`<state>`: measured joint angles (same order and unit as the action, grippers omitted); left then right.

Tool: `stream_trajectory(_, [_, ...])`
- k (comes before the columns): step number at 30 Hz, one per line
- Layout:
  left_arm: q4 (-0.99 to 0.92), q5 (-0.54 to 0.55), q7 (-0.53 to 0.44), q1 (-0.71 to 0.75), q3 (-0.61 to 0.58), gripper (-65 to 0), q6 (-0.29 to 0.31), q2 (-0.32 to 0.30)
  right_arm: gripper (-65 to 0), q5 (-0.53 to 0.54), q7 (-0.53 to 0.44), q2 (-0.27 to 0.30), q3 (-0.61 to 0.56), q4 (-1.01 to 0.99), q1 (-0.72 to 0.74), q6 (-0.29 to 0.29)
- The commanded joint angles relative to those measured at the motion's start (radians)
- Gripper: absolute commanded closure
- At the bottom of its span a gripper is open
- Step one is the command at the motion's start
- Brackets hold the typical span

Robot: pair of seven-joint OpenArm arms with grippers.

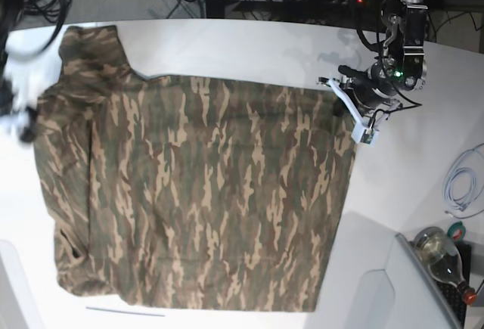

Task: Layout the t-shirt on the table in an organized manner, then fold the t-shirt properly
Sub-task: 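Grasp the shirt corners with both grippers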

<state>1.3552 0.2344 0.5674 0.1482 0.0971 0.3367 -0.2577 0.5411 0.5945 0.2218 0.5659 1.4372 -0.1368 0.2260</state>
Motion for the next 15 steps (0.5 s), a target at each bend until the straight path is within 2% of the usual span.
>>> stream_trajectory(1, [0.016,0.0,-0.016,-0.008,0.003,0.0,-0.004,-0.009,-30.3,0.004,-0.009,0.046,-0.028,-0.072,0.058,-0.004])
stream_trajectory(4, [0.014,0.001,-0.016,-0.008,0.003,0.0,-0.004,-0.009,-7.2,0.004,-0.054,0.133,-0.119,-0.362,0.225,0.028])
stream_trajectory(5, [0.016,0.001,-0.016,-0.008,0.003,0.0,-0.006,-0.009,-1.8,0.004,-0.066,0.149,-0.136,-0.43,0.26,0.04])
stream_trajectory(6, [0.016,0.001,-0.016,-0.008,0.003,0.0,-0.006,-0.009,0.0,0.004,-0.078,0.161,-0.152,-0.491,0.289,0.049])
stream_trajectory(9, [0.014,0.001,-0.016,-0.008,0.003,0.0,-0.006,-0.013,-2.4,0.004,-0.1,0.181,-0.205,-0.577,0.339,0.052])
stream_trajectory(15, [0.017,0.001,-0.016,0.004,0.005,0.0,-0.006,-0.015,-1.5,0.004,-0.121,0.178,-0.274,-0.594,0.348,0.042])
